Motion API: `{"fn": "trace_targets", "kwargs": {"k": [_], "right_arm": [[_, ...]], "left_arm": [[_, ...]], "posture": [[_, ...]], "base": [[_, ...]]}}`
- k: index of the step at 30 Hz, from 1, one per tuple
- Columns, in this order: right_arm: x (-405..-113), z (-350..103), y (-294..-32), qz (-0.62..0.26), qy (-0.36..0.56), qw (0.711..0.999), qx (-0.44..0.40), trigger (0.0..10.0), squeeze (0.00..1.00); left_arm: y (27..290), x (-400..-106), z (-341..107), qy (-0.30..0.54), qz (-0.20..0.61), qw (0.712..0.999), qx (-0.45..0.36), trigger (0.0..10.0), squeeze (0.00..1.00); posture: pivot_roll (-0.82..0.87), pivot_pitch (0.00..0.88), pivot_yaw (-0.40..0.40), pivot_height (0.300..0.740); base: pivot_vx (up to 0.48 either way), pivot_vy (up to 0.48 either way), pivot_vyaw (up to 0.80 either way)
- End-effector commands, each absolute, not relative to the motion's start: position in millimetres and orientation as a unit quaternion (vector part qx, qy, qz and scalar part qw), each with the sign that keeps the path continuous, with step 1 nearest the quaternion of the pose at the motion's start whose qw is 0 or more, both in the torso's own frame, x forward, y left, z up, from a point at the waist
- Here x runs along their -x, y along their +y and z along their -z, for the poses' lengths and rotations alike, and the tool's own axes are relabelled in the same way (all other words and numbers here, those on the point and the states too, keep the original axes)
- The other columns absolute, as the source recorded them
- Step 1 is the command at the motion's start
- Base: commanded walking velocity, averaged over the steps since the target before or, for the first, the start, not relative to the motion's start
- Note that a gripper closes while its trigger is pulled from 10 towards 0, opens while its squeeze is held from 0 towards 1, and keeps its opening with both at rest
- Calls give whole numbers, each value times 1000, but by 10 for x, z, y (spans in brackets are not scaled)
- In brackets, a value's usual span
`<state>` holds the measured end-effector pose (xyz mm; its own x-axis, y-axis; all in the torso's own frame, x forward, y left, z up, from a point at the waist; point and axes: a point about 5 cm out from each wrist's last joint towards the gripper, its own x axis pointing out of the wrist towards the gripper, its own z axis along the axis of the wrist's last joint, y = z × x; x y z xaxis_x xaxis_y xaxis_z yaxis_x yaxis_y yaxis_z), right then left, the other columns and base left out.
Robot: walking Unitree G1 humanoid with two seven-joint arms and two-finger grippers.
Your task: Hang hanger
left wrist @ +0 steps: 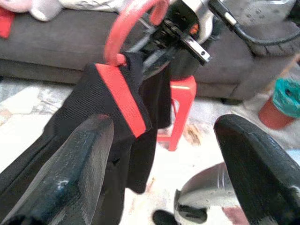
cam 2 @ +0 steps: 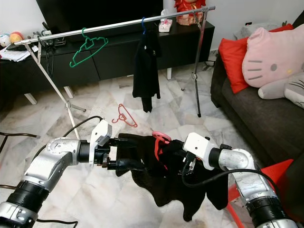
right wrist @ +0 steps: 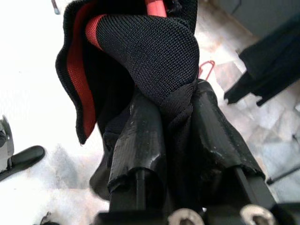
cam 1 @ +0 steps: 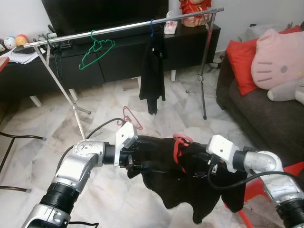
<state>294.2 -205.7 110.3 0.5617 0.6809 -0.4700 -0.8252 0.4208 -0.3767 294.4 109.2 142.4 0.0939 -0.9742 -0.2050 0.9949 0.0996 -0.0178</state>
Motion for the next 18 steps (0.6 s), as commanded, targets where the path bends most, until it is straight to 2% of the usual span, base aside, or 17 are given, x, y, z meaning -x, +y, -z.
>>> {"fn": "trace_targets", "kwargs": {"k": [1,2,10,11,12,15,18], "right_arm": [[-2939,-1181,-1983,-466,102,829,291,0,0],[-2921,-1192,-1958,-475,98,825,289,0,0],[-2869,-1248,-1866,-501,89,813,283,0,0],[-2857,-1247,-1862,-505,90,809,286,0,0],[-2857,-1247,-1862,-505,90,809,286,0,0],[-2869,-1243,-1858,-499,91,812,288,0,0],[-2864,-1241,-1851,-500,92,812,287,0,0]], "left_arm": [[1124,-2943,-1405,93,674,728,-82,10000,918],[1126,-2946,-1386,97,674,728,-84,10000,1000],[1074,-2985,-1355,92,664,735,-103,10000,1000],[1072,-3006,-1363,88,659,740,-103,10000,0],[1072,-3006,-1363,88,659,740,-103,10000,0],[1108,-3091,-1391,77,631,765,-105,10000,0],[1113,-3109,-1404,72,626,770,-102,10000,0]], "posture": [[-123,29,110,740],[-124,28,112,740],[-126,24,114,740],[-126,24,114,740],[-126,24,114,740],[-128,21,114,740],[-126,19,111,740]], "base": [[0,0,0],[0,0,0],[0,0,0],[0,0,0],[0,0,0],[0,0,0],[0,0,0]]}}
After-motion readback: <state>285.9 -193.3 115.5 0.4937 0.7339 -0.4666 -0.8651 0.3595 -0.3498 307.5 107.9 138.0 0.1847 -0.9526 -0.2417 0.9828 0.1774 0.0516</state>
